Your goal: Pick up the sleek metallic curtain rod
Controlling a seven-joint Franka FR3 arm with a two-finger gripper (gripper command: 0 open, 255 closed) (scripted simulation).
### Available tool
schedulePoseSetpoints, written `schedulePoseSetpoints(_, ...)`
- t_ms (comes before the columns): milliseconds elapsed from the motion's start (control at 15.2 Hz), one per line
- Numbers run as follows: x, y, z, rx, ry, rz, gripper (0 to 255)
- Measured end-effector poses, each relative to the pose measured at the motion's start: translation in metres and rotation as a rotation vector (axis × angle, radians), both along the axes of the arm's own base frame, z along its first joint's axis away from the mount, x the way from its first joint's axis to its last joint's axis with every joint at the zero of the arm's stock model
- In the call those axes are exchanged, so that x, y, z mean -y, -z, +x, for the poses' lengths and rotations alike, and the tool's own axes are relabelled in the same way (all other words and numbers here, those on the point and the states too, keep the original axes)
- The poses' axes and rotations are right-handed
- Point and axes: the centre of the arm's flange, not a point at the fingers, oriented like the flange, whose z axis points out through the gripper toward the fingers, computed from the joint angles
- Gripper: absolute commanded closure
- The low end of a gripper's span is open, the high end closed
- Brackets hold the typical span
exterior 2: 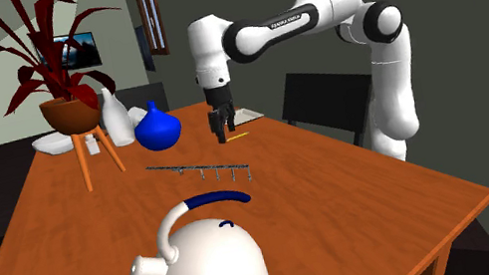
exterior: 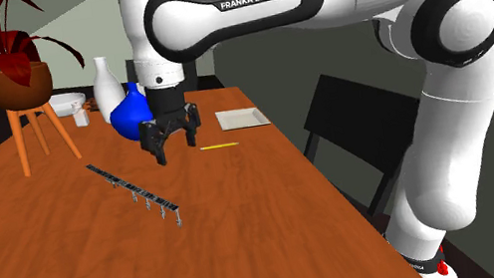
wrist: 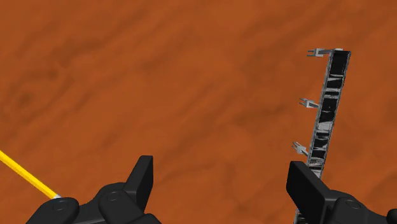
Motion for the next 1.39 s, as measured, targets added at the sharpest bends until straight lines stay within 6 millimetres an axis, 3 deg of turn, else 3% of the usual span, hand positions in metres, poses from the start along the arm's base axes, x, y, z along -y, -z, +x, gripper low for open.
schedulePoseSetpoints(594, -0.089, 0.021, 0.082, -0.003, 0.015, -0.015, 0)
schedulePoseSetpoints(1188, -0.096, 0.064, 0.090, -0.004, 0.018, -0.018, 0)
schedulePoseSetpoints(1254, -0.096, 0.065, 0.090, -0.004, 0.018, -0.018, 255)
schedulePoseSetpoints(1386, -0.096, 0.065, 0.091, -0.003, 0.018, -0.017, 255)
